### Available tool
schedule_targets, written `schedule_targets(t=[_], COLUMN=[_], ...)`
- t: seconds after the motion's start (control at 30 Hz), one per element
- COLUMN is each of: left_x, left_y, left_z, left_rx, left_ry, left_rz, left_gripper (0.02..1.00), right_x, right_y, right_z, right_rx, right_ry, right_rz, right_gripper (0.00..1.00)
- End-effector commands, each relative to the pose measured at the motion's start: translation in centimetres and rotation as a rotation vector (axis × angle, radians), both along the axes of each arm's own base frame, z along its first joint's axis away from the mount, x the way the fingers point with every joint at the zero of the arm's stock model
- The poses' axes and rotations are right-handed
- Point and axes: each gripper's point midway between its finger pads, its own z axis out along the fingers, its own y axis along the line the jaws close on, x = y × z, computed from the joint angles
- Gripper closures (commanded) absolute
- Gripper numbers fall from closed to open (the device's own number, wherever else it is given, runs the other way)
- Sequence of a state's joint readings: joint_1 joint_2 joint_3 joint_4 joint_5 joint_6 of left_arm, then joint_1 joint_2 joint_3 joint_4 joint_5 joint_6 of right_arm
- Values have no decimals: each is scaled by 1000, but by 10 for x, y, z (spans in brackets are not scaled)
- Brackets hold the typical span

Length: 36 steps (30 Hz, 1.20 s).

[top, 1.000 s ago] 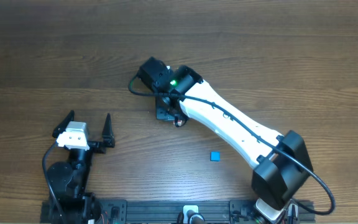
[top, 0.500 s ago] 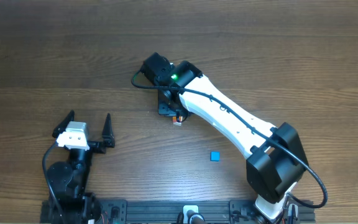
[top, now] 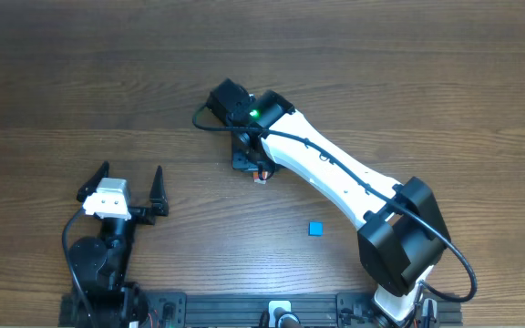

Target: Stack Cubes

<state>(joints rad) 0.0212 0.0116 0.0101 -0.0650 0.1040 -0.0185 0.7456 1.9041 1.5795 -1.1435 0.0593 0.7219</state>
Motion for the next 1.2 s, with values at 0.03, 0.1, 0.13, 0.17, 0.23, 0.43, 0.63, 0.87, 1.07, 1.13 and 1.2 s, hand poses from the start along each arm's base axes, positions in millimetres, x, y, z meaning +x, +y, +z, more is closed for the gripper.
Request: schedule_targets(t=[0.03,0.1,0.13,0.17,0.23,0.43,0.63,0.87,1.07,1.13,1.2], left_x=[0,0,0,0,0,0,0,0,0,0,0], left_y=[2,2,2,2,2,2,2,2,2,2,2], left_z=[-1,-1,-1,-1,-1,-1,-1,-1,-1,-1,-1], left_rx=[15,15,15,15,15,15,15,15,15,15,15], left_ry=[-2,-2,-2,-2,-2,-2,-2,-2,-2,-2,-2], left_rz=[7,7,7,7,7,7,7,7,7,7,7], left_gripper=[23,20,18,18,18,20,18,18,18,18,18], right_x=[-1,0,0,0,0,0,0,0,1,0,0], right_y=[-2,-2,-2,-1,-1,-1,-1,-1,0,-1,-1], right_z=[-11,-11,-11,-11,-11,-11,-14,-17,-17,-17,-17], right_rx=[-6,-4,-3,-2,2,2,-3,-8,-7,-7,-7], right_ry=[22,20,18,17,18,18,23,28,27,27,27], right_rz=[-2,-2,-2,-2,-1,-1,-1,-2,-1,-1,-1], right_gripper=[989,989,989,991,989,991,989,985,768,551,465])
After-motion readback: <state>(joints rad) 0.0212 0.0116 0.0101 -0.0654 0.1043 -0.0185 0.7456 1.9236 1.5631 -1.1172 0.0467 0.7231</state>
